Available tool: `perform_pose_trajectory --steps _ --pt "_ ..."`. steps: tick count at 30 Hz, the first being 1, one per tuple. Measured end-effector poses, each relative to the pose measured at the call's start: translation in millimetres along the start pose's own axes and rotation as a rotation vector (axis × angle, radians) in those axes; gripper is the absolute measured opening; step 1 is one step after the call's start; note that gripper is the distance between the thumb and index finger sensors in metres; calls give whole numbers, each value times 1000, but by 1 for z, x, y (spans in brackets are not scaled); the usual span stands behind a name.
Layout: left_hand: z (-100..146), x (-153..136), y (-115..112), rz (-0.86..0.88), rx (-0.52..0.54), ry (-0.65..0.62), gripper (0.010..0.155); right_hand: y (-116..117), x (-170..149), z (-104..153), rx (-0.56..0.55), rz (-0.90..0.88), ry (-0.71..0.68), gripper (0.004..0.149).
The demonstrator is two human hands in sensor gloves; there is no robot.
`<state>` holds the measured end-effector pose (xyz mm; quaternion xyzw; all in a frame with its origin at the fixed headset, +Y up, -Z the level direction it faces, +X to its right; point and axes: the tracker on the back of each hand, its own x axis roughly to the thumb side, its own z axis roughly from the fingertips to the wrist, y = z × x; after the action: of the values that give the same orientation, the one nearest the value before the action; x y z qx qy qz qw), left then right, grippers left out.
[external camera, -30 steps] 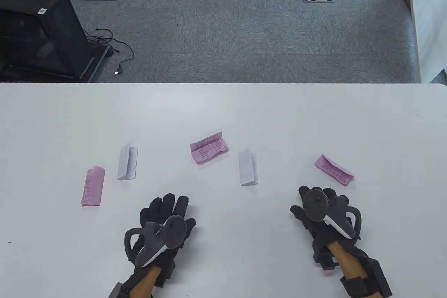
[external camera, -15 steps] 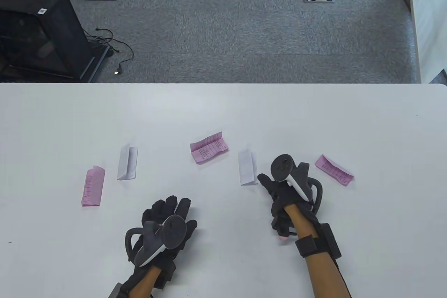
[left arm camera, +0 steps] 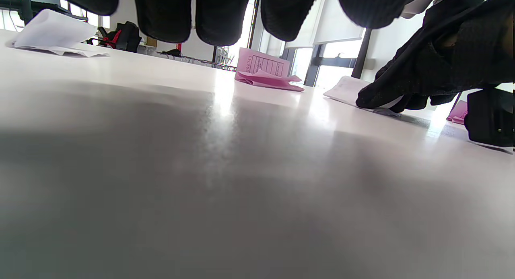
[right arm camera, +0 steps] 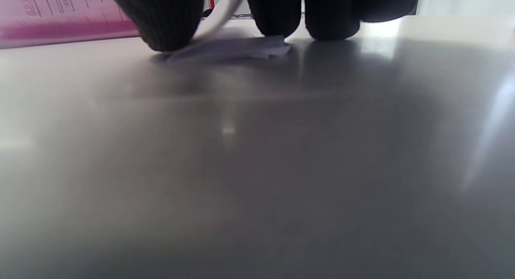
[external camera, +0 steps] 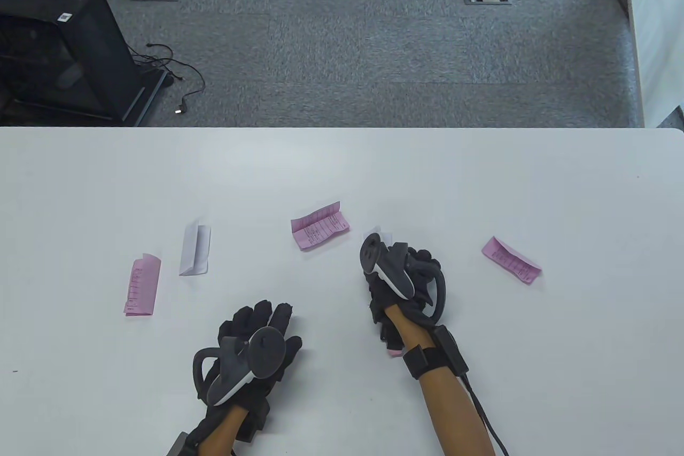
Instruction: Unfold folded invoices and stack
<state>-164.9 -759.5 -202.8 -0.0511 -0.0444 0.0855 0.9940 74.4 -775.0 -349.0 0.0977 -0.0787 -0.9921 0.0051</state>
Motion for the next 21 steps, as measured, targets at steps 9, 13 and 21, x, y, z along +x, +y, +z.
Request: perform_pose_trajectory --steps 9,13,21 --pt "-1 4 -3 -21 -11 -20 67 -5 -11 9 -80 -103 -17 38" --pt "0 7 0 5 16 -53 66 -15 -40 28 -112 -199 -68 38" --pt "4 29 9 181 116 -246 60 -33 -99 87 -203 -382 -216 38"
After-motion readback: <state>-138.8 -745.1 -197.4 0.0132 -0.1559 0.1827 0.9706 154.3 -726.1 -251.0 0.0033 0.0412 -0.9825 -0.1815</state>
